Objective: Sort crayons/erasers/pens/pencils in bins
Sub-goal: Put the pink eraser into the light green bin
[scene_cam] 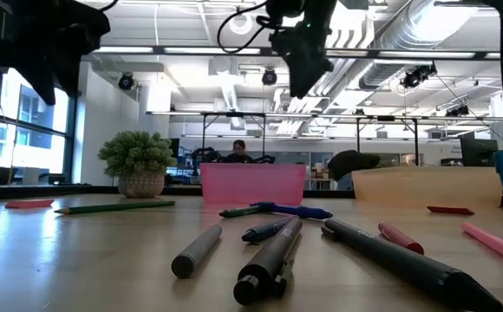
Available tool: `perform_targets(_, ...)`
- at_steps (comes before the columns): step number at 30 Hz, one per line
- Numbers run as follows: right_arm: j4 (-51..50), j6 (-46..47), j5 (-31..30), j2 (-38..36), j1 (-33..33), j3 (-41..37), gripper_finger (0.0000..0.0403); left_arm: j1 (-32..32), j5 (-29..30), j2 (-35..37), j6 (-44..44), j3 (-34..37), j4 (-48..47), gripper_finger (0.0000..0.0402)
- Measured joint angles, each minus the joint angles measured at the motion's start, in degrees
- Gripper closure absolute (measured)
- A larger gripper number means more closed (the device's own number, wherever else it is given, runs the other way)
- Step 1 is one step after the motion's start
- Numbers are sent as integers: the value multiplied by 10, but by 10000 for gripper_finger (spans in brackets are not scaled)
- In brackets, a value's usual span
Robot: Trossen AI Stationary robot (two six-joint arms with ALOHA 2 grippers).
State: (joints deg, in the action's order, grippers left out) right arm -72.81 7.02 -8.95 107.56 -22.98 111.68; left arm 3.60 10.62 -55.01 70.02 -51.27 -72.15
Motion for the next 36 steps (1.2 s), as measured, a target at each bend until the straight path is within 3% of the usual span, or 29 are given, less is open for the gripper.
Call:
perform_targets(9, -67, -57, -1, -22, 2, 0, 263, -13, -4, -70, 83, 10, 5, 204)
perform_targets(18, -95, -110, -1, -27, 1, 0, 263, -76, -69, -79, 225, 135, 114, 204)
perform_targets(26, -97, -122, -1, -28, 2, 0, 263, -85, -56, -94, 229, 169, 169, 204)
perform_targets(36, -98, -122, -1, -28, 2, 0, 263, -82, -50, -167, 228, 205, 249, 204)
